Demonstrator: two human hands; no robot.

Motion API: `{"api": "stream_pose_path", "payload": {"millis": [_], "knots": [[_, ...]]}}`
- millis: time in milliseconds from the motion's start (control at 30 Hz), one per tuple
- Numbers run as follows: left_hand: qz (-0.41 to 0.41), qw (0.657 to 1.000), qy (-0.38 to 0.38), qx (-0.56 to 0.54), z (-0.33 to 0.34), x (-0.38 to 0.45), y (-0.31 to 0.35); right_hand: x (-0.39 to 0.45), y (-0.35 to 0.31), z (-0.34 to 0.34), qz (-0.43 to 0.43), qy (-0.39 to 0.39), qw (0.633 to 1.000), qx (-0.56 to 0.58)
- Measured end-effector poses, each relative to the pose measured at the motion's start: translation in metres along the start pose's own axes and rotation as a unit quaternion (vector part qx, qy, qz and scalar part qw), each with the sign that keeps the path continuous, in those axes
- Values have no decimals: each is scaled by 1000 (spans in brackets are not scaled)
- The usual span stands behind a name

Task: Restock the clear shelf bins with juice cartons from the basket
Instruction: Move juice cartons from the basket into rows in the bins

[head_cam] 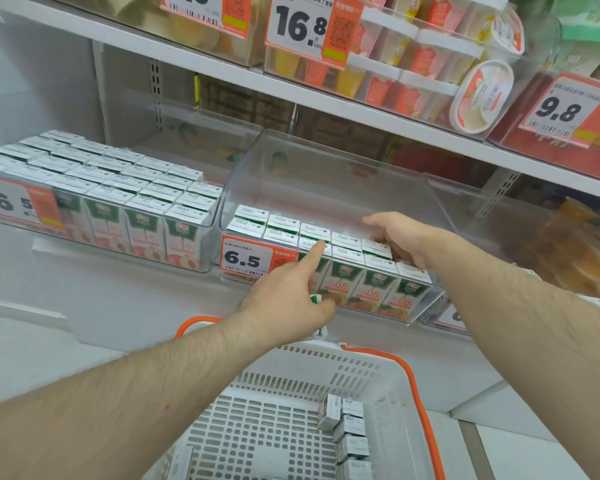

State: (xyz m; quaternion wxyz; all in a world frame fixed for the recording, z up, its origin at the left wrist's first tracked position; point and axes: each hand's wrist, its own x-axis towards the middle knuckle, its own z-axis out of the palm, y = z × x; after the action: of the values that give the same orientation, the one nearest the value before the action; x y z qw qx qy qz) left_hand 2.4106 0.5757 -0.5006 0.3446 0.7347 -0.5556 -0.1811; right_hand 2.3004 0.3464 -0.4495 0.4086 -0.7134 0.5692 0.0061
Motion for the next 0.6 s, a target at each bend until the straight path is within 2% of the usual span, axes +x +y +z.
{"api": "stream_pose_path", "payload": {"millis": [100, 200, 267, 300, 367, 400, 467, 533, 600], "knots": [[21, 991, 44, -127, 2, 1, 5, 4, 0, -2, 8, -33, 999, -10], [-10, 952, 102, -288, -1, 3, 18, -16, -8, 1, -20, 8, 995, -97], [-94, 913, 90, -387, -5, 2, 25, -31, -11, 7, -102, 122, 970, -182], [-142, 891, 69, -426, -9, 0, 28, -41, -12, 11, -164, 199, 949, -181], [-199, 849, 22, -489, -14, -5, 30, -71, -13, 25, -278, 279, 917, -61], [-209, 835, 9, -510, -16, -7, 30, -89, -12, 33, -322, 276, 905, 11], [-214, 817, 8, -535, -16, -8, 30, -121, -7, 51, -374, 218, 895, 106], [-221, 795, -1, -566, -19, -9, 34, -144, -1, 68, -400, 108, 894, 168], [-231, 754, -47, -613, -22, -11, 37, -156, 4, 79, -396, -7, 898, 193]]}}
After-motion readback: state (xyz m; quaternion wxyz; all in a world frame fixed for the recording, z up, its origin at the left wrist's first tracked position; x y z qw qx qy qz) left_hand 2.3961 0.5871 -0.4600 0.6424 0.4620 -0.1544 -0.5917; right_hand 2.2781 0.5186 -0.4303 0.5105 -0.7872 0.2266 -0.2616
